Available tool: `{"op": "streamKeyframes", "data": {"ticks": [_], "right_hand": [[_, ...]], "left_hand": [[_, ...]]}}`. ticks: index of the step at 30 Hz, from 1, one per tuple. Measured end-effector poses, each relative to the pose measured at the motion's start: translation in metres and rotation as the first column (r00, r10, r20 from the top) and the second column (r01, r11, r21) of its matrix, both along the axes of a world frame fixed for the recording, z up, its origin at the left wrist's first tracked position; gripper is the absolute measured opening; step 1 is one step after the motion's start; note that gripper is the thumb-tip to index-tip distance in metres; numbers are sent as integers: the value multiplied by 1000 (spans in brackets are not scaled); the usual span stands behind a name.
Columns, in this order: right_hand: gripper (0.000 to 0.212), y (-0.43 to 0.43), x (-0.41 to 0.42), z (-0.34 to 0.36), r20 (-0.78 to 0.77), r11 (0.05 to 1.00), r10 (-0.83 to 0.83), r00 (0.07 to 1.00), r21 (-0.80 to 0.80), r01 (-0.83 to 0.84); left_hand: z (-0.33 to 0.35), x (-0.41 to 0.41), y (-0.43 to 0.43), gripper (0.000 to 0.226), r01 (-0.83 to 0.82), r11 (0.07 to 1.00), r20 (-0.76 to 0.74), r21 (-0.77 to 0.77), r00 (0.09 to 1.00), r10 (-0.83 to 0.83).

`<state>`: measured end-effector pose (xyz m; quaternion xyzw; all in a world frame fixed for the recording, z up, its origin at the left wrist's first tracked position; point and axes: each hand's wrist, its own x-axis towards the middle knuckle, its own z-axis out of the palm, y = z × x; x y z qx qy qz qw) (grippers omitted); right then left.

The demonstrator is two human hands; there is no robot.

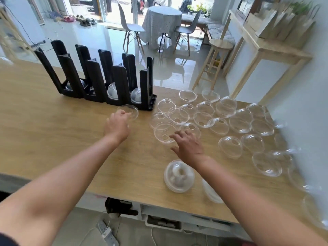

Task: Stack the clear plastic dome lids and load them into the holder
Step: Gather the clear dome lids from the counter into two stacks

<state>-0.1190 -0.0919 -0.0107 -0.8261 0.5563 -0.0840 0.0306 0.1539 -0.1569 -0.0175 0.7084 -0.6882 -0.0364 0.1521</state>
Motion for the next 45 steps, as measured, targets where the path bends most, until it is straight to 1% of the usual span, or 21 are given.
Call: {"op": "streamKeyframes", "data": {"ticks": [2,4,8,11,13,16,18,19,20,21,23,24,25,26,28,30,33,35,37,41,45], "right_hand": [[48,-14,14,-8,-88,998,38,995,46,-34],[45,-21,20,-15,-140,998,41,989,60,-33],[34,-22,23,-21,-153,999,8,988,40,-2],[26,-23,23,-22,-123,999,-26,992,40,32],[27,-23,22,-21,-51,997,-49,998,60,52],[22,-21,18,-10,153,994,-89,984,69,80],[17,-18,14,2,331,991,-129,935,87,106],[14,-16,10,9,425,986,-160,891,104,127],[12,-14,5,15,507,981,-195,840,120,155],[12,-11,-2,22,574,972,-235,785,138,190],[17,-4,-19,33,680,945,-325,657,210,249],[20,-1,-30,39,722,926,-376,581,265,271],[21,3,-40,44,750,900,-432,501,323,292],[22,6,-51,48,764,868,-489,421,380,318],[23,16,-74,54,759,798,-588,280,488,354],[23,28,-96,57,730,742,-657,187,582,334],[21,53,-126,56,680,682,-723,122,677,277],[20,69,-140,51,633,634,-768,99,726,266],[21,85,-149,43,585,582,-807,80,766,273],[22,107,-157,25,522,515,-851,54,812,274],[19,119,-156,11,492,479,-870,24,835,271]], "left_hand": [[-4,5,-14,46,7,999,103,41,995,-11],[-10,7,-24,40,10,999,142,50,990,-17],[-17,10,-33,30,-4,998,152,69,988,-6],[-21,11,-32,16,1,1000,109,19,994,-3],[-23,13,-31,11,16,1000,57,-19,998,-15],[-17,12,-27,15,16,997,-104,-78,994,-24],[-8,10,-22,20,-15,996,-247,-92,969,-9],[-3,7,-18,21,-28,996,-325,-88,946,-2],[1,4,-13,22,-36,997,-421,-64,907,6],[6,-1,-7,23,-28,999,-539,-17,842,15],[17,-13,6,23,40,991,-756,130,650,73],[23,-20,14,23,95,974,-826,207,550,122],[29,-27,21,22,153,950,-869,270,464,173],[34,-34,29,21,211,925,-891,318,400,215],[41,-49,47,23,314,873,-903,374,336,266],[43,-63,65,25,404,823,-900,398,344,267],[39,-85,89,26,459,778,-868,429,447,215],[31,-97,101,26,446,775,-836,448,516,186],[23,-106,109,26,433,771,-808,467,564,172],[9,-115,119,29,410,770,-774,490,610,167],[-3,-119,119,28,339,805,-742,487,647,176]]}}
